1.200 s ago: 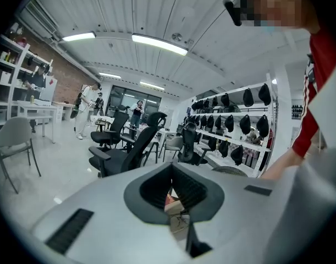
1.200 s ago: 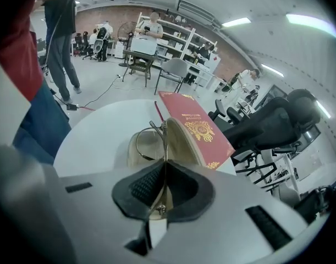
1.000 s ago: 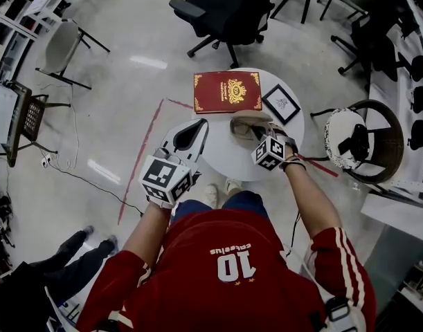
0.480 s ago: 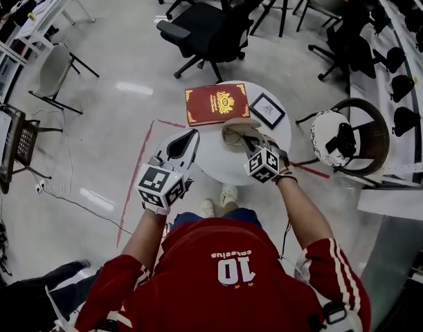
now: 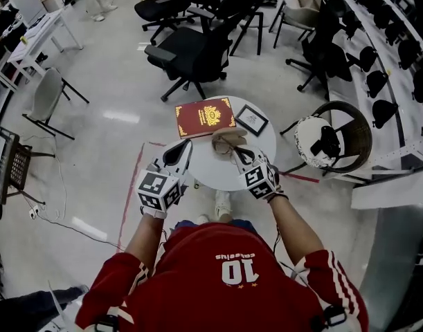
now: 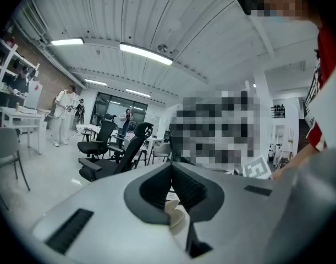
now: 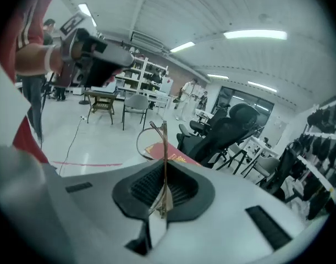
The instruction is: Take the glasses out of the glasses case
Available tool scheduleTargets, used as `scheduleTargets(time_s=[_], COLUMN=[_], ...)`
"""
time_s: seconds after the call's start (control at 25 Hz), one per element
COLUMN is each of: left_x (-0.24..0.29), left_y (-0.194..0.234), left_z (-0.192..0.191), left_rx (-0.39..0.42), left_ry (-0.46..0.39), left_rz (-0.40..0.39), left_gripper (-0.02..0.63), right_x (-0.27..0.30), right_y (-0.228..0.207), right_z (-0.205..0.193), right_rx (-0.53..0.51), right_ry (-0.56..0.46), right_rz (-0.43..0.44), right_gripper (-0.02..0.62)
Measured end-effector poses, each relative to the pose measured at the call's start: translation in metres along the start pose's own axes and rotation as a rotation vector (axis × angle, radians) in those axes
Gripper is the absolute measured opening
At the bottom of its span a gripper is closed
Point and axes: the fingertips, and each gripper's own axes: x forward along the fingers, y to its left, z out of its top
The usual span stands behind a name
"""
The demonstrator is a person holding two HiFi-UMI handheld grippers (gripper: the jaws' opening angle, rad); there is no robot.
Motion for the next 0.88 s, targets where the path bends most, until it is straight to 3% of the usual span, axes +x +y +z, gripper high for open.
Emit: scheduleTargets(time_s=[0.16,0.32,0.56,0.88], left_x=[-0.006,-0.013,-0.024,-0.044], left_y=[-0.009,-0.017,-0.035,-0.051], left_z=[0.004,0.016,0.051,0.088], left_rx=[0.015,0.031,0.049,0.046], left_ry=[-0.002,-0.020,-0.078,-0.149], left_rz=[-0.026,-0.051,-0.094,-0.118], left_gripper=[0.009,0.009,0.009,0.009], right_x=[-0.037,-0.078,-0.133,-0.188], right_y=[0.000,-0.005,-0.009,-0.020], right_z=[0.029,0.052,0.094,0.129], right_rx=[0.211,0.333,0.432,0.472], right_ry=[-0.117,-0.231,-0.391,-0.536], right_rz=[-0.027,-0.078,-0.119,-0.177], right_gripper=[0.026,0.026,0.026,0.026])
